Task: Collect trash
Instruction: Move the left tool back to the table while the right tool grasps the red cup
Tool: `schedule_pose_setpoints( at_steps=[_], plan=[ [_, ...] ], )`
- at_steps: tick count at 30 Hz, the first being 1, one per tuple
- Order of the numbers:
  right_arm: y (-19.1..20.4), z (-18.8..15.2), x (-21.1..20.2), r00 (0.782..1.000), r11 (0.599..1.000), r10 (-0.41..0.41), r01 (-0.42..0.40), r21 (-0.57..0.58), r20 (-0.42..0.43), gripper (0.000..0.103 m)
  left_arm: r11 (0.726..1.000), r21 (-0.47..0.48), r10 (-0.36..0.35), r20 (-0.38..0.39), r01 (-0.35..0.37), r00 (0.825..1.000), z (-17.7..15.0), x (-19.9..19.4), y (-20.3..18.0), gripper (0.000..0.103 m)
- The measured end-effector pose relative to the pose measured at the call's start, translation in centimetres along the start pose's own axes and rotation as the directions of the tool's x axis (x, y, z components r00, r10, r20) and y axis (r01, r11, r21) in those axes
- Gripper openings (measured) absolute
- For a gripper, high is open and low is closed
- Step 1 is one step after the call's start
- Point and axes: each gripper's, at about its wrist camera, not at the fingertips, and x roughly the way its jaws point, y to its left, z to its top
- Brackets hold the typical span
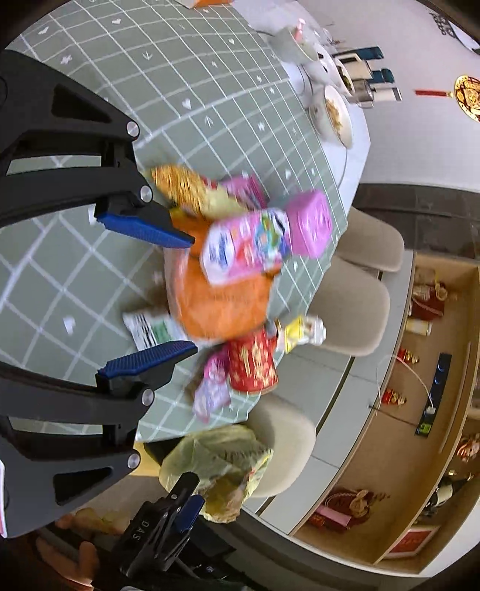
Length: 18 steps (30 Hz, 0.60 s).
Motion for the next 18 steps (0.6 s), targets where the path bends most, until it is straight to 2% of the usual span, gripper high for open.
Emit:
schedule_pose_setpoints(
  at_steps=[4,10,15,18],
  plan=[
    [1.7,-0.4,0.6,1.0,1.0,-0.003,0.002,-0.02,-0.017,0.062,1.0,-0.012,-0.008,-0.008,0.008,1.0,-0.2,0.4,2.3,0.051],
    [2.4,-0.7,0.9,0.999,0.999,-0.021,0.02,-0.027,-0.027,0.062,0.992,-0.061,-0.114,0.004,0.114,0.993,-0.1,2.1,6.2,0.053],
    [1.9,-1.2,0.9,0.999,0.999,-0.033,0.033,-0.014,-0.034,0.062,0.993,-0.025,-0.119,-0.018,0.118,0.993,0.7,3.7,7.9,0.054],
    [1.6,-1.6,1.0,0.998,0.999,-0.039,0.039,-0.007,-0.044,0.062,0.984,-0.081,-0.165,-0.046,0.161,0.985,2.1,5.1,9.0,0.054]
  ],
)
